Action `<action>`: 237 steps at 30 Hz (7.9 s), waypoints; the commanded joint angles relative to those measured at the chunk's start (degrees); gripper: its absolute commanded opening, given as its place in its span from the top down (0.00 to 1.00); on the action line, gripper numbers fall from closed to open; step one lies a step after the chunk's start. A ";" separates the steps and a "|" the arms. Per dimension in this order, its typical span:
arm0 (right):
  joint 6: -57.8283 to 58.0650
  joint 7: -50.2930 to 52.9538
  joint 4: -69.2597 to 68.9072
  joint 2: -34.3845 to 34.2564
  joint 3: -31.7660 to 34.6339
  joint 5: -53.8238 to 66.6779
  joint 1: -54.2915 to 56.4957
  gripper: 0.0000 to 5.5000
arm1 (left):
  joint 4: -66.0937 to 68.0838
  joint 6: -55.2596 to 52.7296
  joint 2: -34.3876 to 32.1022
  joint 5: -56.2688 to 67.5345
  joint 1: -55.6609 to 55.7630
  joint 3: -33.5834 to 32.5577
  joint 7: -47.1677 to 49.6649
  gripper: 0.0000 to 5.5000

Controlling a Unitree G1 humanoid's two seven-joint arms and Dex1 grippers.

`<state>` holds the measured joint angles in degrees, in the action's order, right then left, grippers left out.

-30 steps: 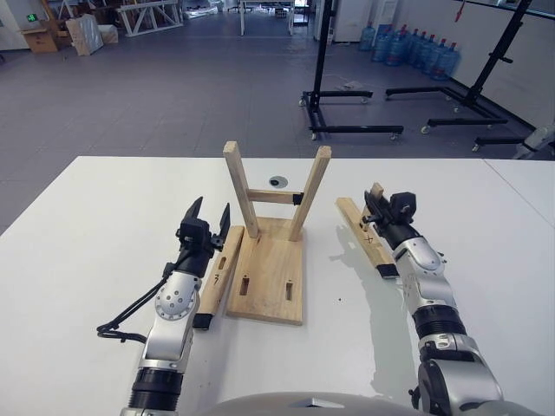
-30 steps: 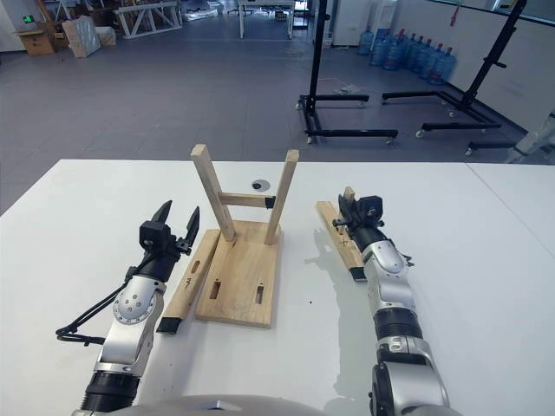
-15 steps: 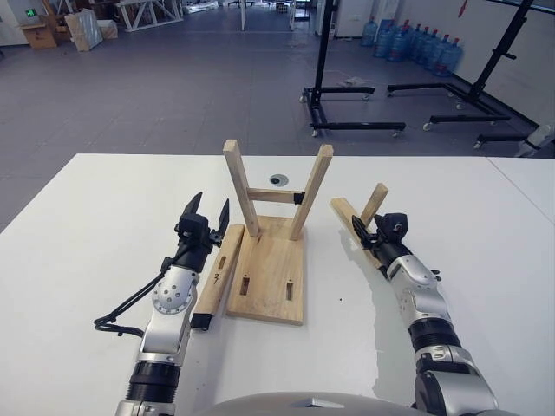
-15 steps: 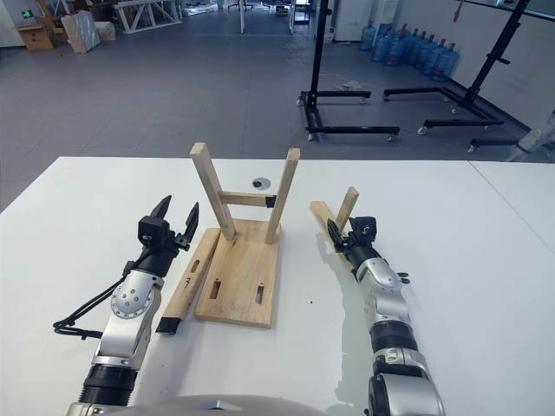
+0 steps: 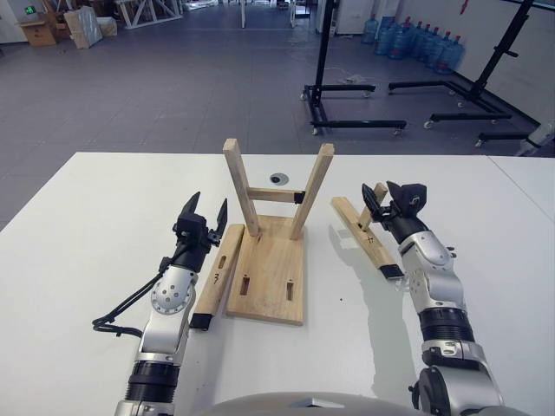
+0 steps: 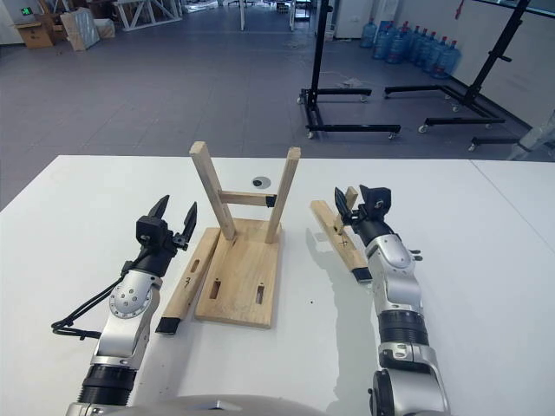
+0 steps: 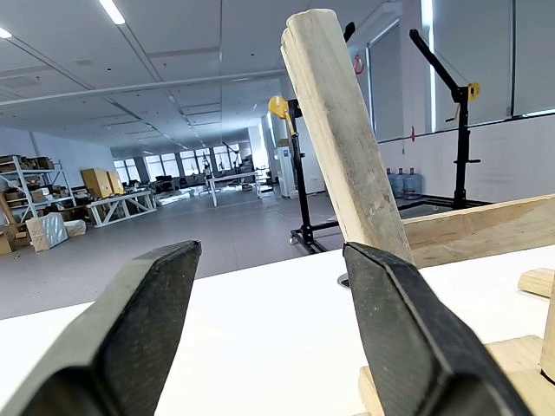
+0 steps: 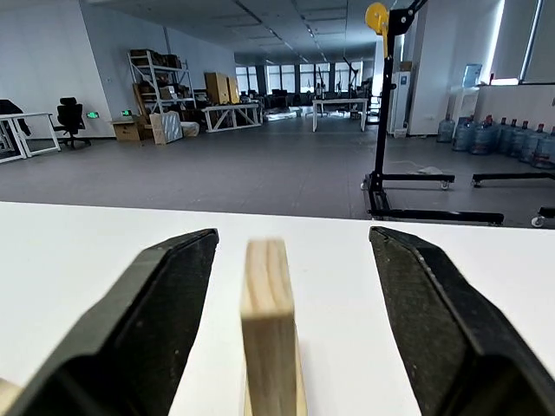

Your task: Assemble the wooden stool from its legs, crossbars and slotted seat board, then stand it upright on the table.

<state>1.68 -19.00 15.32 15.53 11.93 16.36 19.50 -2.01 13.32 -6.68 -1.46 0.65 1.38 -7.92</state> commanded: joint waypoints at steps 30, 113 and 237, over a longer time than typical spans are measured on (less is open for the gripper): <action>-3.94 1.58 20.32 3.87 3.16 -1.47 17.78 0.42 | -0.22 0.06 0.14 -0.10 -0.82 0.59 -0.15 0.45; 37.17 -47.61 -26.92 6.76 -20.37 31.84 -1.17 0.63 | -26.73 -35.74 -10.54 60.55 -3.65 -3.46 -29.58 0.45; 27.93 -33.93 -11.18 3.46 -3.65 21.06 -7.15 0.27 | -20.25 -39.68 -38.56 17.35 -7.61 3.30 -40.83 0.20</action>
<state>29.50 -54.31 5.31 19.21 7.53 37.22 13.63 -17.75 -23.70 -44.09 16.91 -3.88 6.16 -51.34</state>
